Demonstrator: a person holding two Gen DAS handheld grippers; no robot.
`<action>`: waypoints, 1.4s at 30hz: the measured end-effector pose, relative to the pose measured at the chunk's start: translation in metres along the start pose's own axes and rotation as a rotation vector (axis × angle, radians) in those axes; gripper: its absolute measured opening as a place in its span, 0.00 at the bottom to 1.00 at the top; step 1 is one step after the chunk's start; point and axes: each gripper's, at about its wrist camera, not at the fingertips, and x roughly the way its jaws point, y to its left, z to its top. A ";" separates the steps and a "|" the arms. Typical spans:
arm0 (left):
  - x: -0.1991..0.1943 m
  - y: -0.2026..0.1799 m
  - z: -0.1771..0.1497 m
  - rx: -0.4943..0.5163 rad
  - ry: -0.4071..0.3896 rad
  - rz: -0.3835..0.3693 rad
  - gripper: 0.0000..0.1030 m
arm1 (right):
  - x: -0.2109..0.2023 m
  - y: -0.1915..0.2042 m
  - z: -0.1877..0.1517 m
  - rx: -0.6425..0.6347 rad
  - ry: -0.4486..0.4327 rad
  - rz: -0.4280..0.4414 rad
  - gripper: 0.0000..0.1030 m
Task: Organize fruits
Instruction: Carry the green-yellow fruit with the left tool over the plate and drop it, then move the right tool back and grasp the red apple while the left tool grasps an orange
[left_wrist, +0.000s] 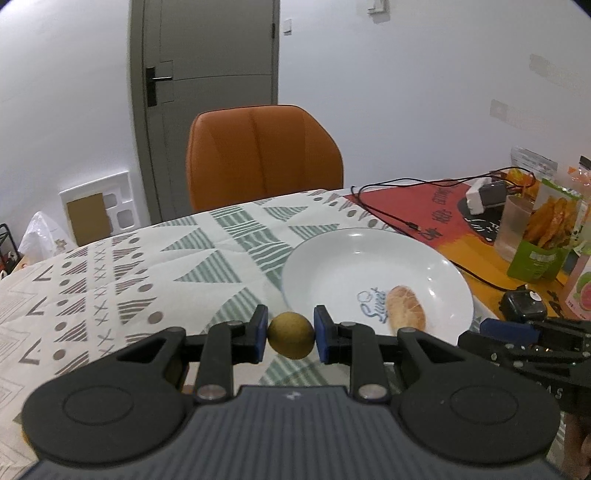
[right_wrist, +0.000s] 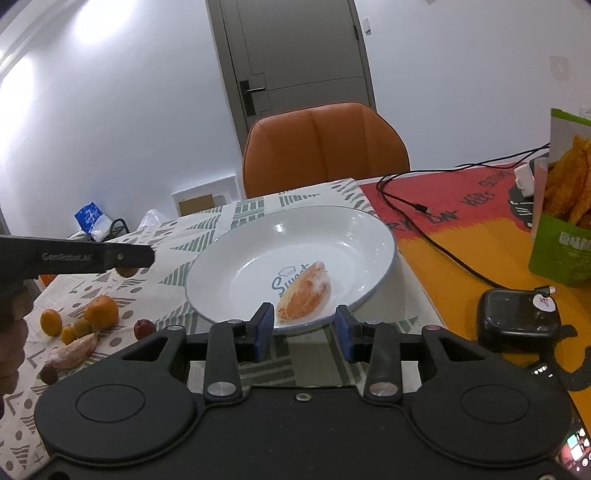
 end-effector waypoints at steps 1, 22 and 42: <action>0.001 -0.002 0.001 0.004 -0.001 -0.003 0.24 | -0.002 -0.001 0.000 0.001 -0.002 -0.002 0.37; 0.000 -0.019 0.015 0.018 -0.017 -0.001 0.55 | -0.011 -0.001 -0.005 0.017 -0.008 0.008 0.43; -0.050 0.059 -0.004 -0.084 -0.054 0.201 0.82 | 0.003 0.040 0.002 0.001 -0.014 0.127 0.90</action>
